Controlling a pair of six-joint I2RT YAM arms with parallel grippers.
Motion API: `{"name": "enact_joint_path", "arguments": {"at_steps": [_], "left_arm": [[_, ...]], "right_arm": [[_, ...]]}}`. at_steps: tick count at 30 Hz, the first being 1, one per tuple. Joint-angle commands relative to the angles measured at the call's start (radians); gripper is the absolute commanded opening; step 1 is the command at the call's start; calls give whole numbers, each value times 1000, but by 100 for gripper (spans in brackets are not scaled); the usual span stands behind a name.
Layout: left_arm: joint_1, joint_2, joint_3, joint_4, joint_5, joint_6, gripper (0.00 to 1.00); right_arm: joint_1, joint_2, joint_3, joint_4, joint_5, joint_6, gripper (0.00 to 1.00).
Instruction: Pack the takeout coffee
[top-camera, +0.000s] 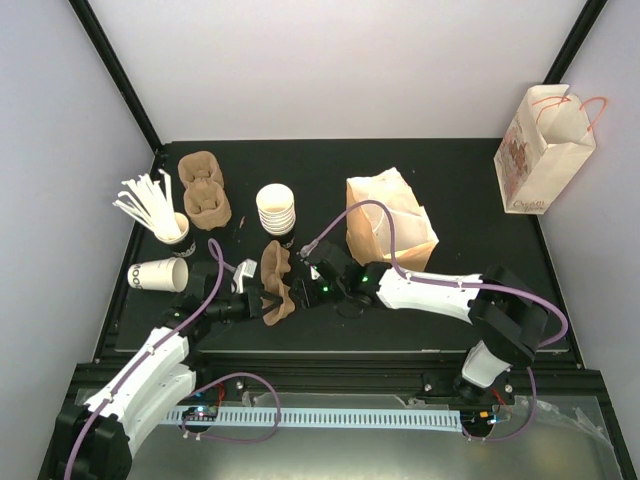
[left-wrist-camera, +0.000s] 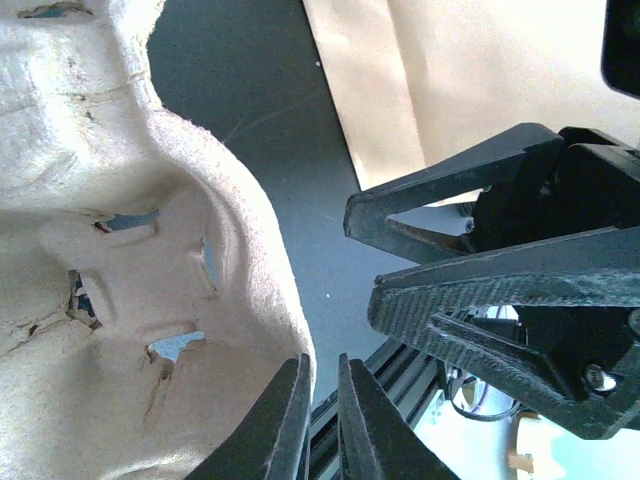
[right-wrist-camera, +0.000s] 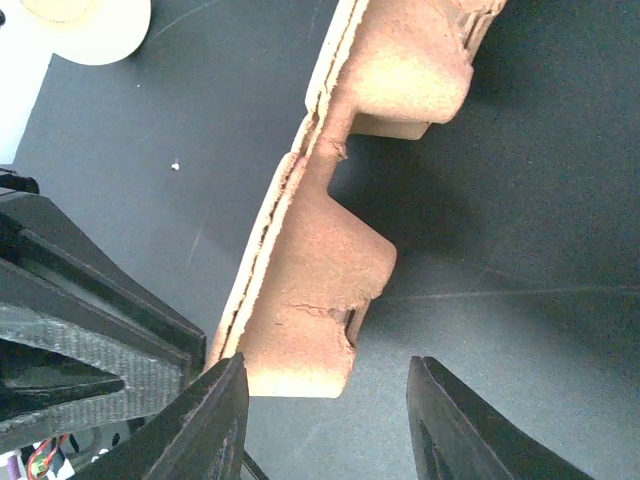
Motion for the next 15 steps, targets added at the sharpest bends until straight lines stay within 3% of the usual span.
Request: {"name": "enact_joint_path", "arguments": {"at_steps": [1,15], "left_arm": [[3,-16,18,37,31,-31,11],[3,-11,3,45,24,-37,10]], "right_arm": [[-1,-23,-22,-3,25,-4,47],[-1,-25,-22,-7,20,-17,47]]}}
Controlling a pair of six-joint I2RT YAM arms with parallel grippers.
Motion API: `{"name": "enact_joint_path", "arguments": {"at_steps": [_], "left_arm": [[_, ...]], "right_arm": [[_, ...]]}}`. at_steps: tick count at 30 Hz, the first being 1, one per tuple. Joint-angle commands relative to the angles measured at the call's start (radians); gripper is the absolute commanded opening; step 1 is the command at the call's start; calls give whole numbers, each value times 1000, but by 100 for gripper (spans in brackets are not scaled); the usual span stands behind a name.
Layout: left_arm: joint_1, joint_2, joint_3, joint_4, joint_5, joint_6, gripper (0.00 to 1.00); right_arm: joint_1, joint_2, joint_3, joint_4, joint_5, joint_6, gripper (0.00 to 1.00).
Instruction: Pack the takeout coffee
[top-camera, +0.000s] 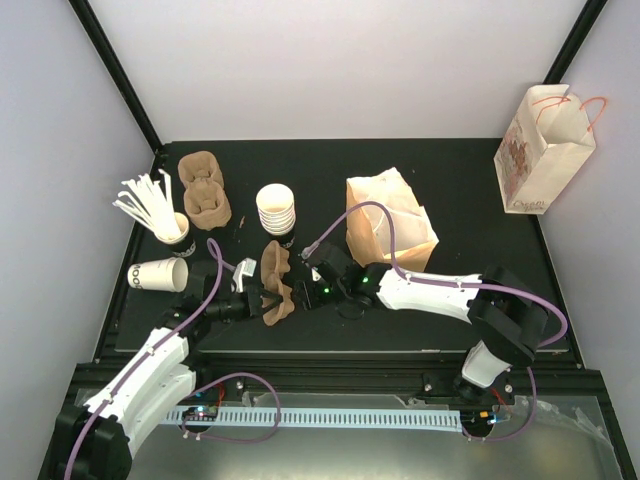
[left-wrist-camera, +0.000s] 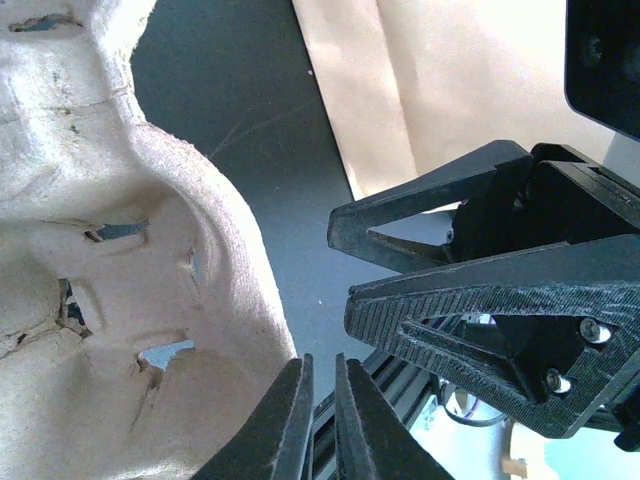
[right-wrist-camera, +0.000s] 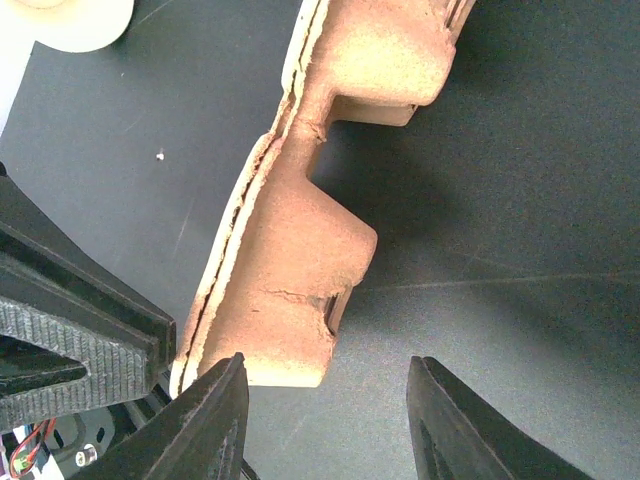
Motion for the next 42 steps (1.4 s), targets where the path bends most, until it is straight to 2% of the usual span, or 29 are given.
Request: {"name": "enact_joint_path", "arguments": {"at_steps": [1,3,10,14,16,21,22,27,33,36,41,42], "left_arm": [[2,-4,5,23,22,-6,13],[3,-4,11,6,16,8,17],[3,-11,35,-55,-36,45,21],[3,-8,50,-78,-51,63,32],[3,-9,62,-91,-56,68,46],[4,-54,103,-165,-114,65,95],[4,-69,112,-188,-156,65,98],[7,-146,153,-322,-303,23,99],[7,-258,148,-290,-264,108,99],[7,-289,120,-257,-259,95,99],[6,-262,57,-168,-147,74,99],[6,-248,46,-151,-126,74,96]], "right_arm": [[-1,-25,-8,0,13,-10,47],[-1,-27,-13,1,13,-10,47],[-1,-32,-19,1,14,-12,47],[-1,-35,-19,1,14,-15,47],[-1,-39,-20,3,16,-18,47],[-1,-72,-36,12,40,-25,47],[-1,-78,-39,14,47,-25,47],[-1,-114,-64,39,58,-27,47],[-2,-124,-61,32,81,-10,47],[-1,-116,-43,14,98,5,47],[-1,-128,-60,33,125,43,47],[-1,-133,-69,46,119,39,47]]}}
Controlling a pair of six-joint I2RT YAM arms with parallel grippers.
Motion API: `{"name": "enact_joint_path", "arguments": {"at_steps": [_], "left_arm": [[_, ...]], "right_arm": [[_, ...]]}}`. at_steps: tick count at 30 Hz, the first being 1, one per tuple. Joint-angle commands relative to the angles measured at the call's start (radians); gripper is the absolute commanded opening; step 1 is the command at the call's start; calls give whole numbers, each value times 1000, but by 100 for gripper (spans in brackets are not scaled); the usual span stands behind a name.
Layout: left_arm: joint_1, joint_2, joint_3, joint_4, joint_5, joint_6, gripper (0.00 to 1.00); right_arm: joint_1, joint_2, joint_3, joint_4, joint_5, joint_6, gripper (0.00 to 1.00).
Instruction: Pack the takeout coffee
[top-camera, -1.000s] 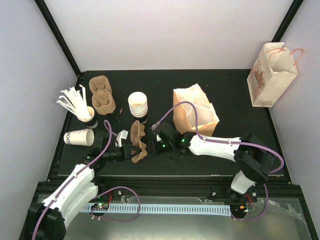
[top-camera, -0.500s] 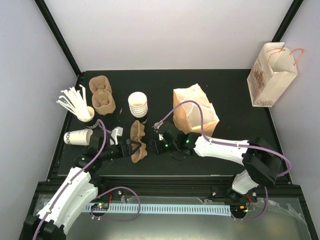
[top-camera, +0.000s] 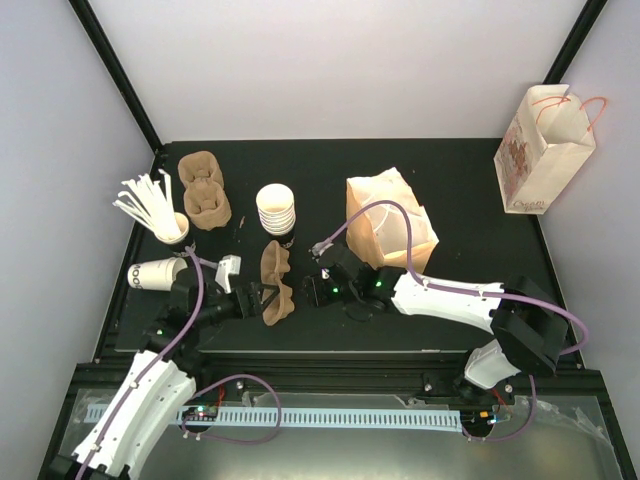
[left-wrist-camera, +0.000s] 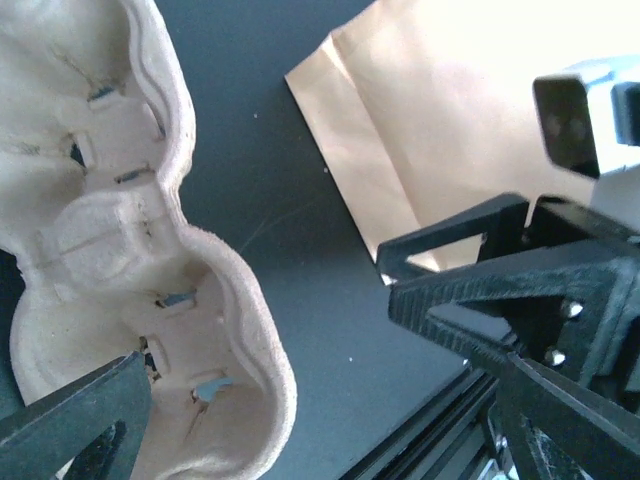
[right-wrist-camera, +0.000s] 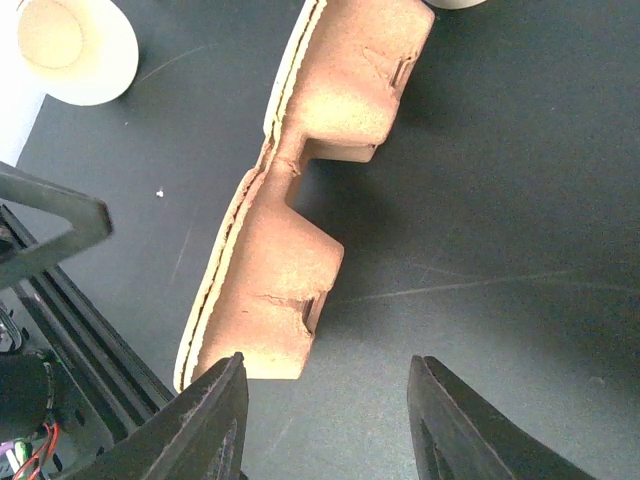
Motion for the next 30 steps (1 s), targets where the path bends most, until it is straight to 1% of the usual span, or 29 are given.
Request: {"name": "enact_joint_path", "arguments": {"at_steps": [1,2,4,5,7,12,19,24,30], "left_arm": [[5,49,-45,92,105,-1,91],[5,70,-49,100,118,6,85],[5,115,-47,108,138,25,76],[4,143,-45,109,141,28,72],[3,178,-48,128,145,27,68],[3,213,-68,198,172,5,65],[3,252,-86,210,163,4,60],[2,273,-104,244,176,-8,54],[2,284,-108,256,185,-10,52]], "right_arm": [[-1,-26,-12,42,36,22,47],[-1,-28,-14,41,34,21,47],[-3,-21,-4,33,3,3,48],[-2,-10,6,27,-23,-7,48],[-1,2,5,39,-58,-10,48],[-1,4,-24,93,-86,4,48],[-2,4,-30,100,-85,-3,47],[-1,13,-27,111,-95,-2,47],[-1,22,-23,116,-99,-3,47]]}}
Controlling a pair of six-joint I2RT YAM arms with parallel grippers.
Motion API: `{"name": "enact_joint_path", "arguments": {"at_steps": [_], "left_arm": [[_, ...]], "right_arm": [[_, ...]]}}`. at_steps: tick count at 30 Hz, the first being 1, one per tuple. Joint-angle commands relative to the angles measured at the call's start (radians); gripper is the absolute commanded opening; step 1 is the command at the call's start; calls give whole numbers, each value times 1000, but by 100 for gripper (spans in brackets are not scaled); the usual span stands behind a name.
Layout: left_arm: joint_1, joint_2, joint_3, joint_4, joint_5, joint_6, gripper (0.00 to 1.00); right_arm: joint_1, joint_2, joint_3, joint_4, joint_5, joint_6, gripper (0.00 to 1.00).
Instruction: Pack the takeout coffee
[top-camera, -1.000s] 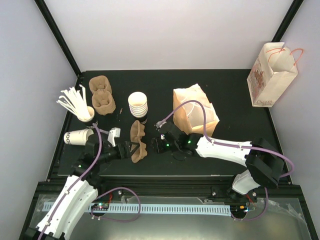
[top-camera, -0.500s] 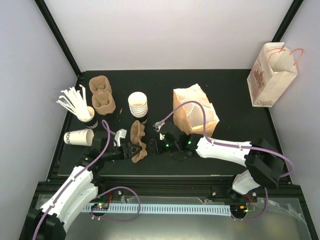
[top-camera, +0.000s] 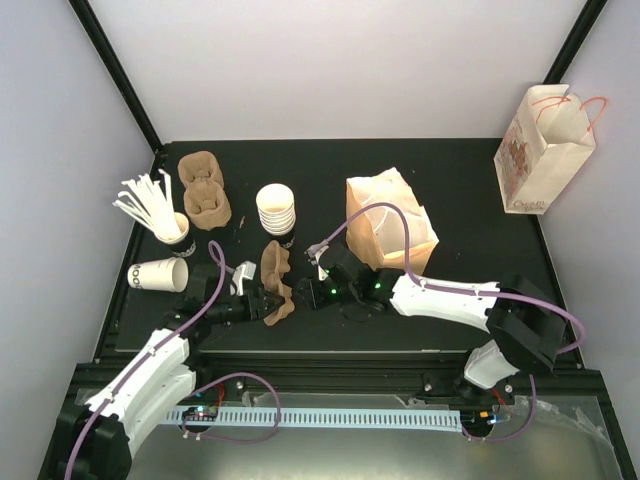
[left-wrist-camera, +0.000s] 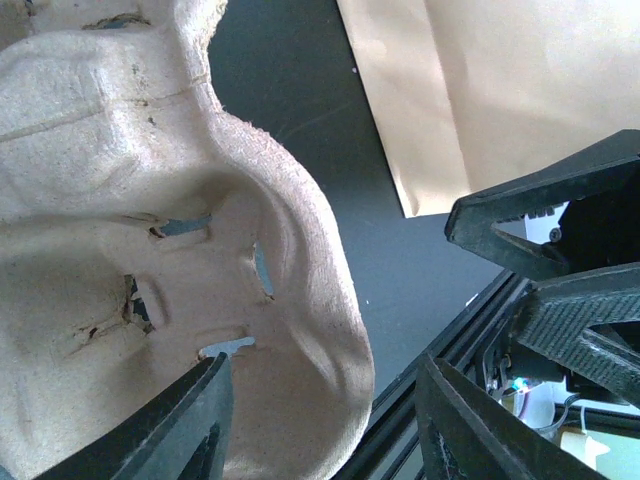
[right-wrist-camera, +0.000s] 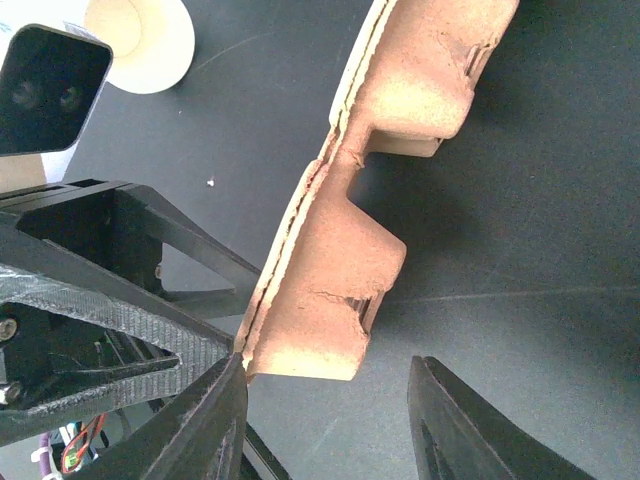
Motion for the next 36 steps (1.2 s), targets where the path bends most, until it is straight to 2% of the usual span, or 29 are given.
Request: {"name": "enact_joint_path", "arguments": {"at_steps": [1,11,17,21,36], "left_arm": [[2,7,3,44,28,-4,52],[2,48,0,66,39,-7,42],[2,42,2,65,41,-11,37],[2,35,7,71,50,-19,30],[2,27,12,86,77,-46,17]], "right_arm": [[-1,14,-4,29,-12,-10,47],[-1,17,-1,27,-17,-14,47],[-1,19,-2,30,-22,-14,47],[-2,21,-2,30,-28,-16,47],[-1,35,-12,58,-59,-12,47]]}}
